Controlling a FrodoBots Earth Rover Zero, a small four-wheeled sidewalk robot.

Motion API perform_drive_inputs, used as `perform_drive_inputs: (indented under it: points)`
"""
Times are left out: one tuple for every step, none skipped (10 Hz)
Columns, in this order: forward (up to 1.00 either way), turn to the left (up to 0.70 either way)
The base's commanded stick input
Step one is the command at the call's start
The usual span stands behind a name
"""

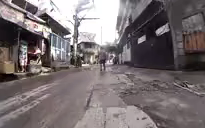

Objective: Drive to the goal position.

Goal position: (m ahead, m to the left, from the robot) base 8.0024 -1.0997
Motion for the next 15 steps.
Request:
perform_drive_inputs:
  points:
    - [1.00, 0.00]
    - [1.00, 0.00]
    - [1.00, 0.15]
    - [1.00, 0.27]
    - [1.00, 0.13]
    - [1.00, 0.00]
    - [1.00, 0.00]
    - [1.00, 0.00]
    - [1.00, 0.00]
    - [1.00, 0.00]
    - [1.00, 0.00]
    - [1.00, 0.00]
    - [1.00, 0.00]
    - [1.00, 0.00]
    - [1.00, 0.00]
